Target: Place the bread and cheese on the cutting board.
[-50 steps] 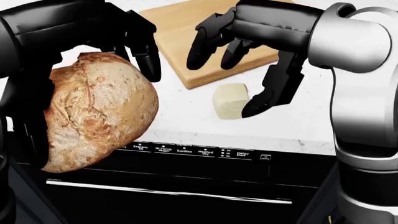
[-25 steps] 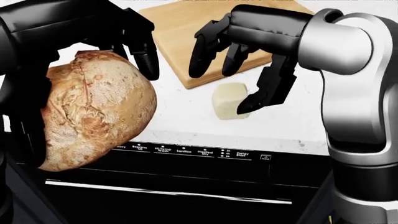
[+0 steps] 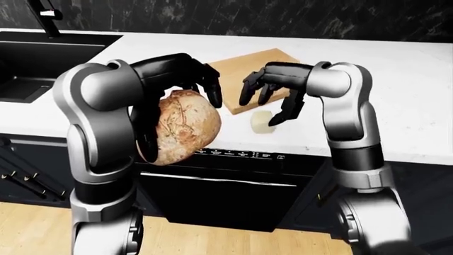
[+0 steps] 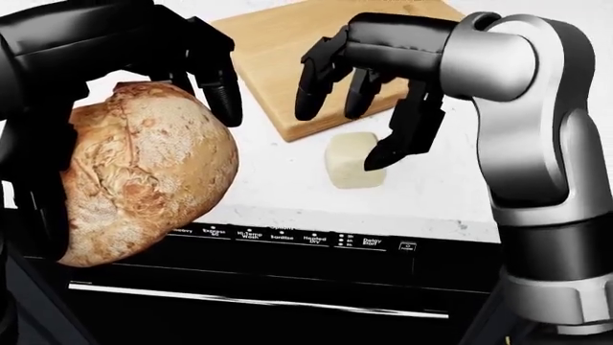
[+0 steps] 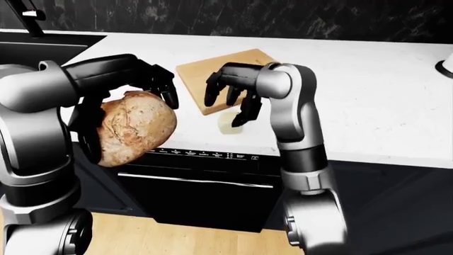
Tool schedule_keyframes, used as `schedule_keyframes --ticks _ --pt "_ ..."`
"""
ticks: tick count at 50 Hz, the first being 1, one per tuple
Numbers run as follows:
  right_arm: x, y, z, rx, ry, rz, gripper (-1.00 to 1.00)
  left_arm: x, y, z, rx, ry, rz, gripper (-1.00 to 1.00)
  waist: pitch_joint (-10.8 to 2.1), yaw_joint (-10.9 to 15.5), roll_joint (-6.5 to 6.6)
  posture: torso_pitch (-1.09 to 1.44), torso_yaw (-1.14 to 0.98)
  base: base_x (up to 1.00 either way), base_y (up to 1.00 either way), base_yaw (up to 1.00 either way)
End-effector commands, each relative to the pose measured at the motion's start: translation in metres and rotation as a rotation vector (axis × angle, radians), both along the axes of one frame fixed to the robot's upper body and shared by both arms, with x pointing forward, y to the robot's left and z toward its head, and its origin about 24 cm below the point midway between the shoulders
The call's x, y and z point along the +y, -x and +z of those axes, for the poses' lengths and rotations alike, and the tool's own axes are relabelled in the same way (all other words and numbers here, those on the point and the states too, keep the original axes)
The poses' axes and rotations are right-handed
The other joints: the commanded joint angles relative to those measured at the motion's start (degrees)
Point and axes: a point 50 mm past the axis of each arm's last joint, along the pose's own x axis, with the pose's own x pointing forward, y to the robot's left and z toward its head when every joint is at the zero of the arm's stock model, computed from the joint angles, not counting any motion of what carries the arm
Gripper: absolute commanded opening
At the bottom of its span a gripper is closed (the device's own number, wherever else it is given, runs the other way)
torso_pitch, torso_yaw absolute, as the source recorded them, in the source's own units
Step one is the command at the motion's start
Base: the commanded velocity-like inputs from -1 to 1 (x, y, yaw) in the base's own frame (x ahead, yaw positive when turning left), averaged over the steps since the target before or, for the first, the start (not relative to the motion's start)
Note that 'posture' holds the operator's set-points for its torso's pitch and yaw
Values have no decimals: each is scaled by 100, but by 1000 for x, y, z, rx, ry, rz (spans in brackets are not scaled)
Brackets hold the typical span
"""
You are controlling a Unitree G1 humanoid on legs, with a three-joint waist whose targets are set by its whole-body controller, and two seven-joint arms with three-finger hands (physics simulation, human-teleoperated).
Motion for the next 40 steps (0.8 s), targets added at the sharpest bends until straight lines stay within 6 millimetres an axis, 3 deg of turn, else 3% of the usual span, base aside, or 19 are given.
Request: schedule_keyframes --ticks 1,33,34,35,36,40 --pt "1 4 16 -79 -1 7 11 1 5 13 -71 8 2 -100 -168 0 12 0 0 0 0 0" --pt "4 -4 -3 -48 11 1 11 3 6 11 -66 11 4 -100 -182 8 17 0 0 0 0 0" --pt "5 -5 -2 -56 1 3 -26 4 6 12 -67 11 6 -100 -183 8 17 0 0 0 0 0" --pt "6 -5 -1 -61 -3 4 -82 4 6 11 -67 11 6 -100 -184 9 18 0 0 0 0 0" --pt "6 -5 -1 -62 -4 4 -97 4 6 11 -67 12 6 -100 -186 7 19 0 0 0 0 0" --pt "7 -7 4 -91 -25 7 -100 4 5 10 -65 13 8 -100 -186 6 23 0 0 0 0 0"
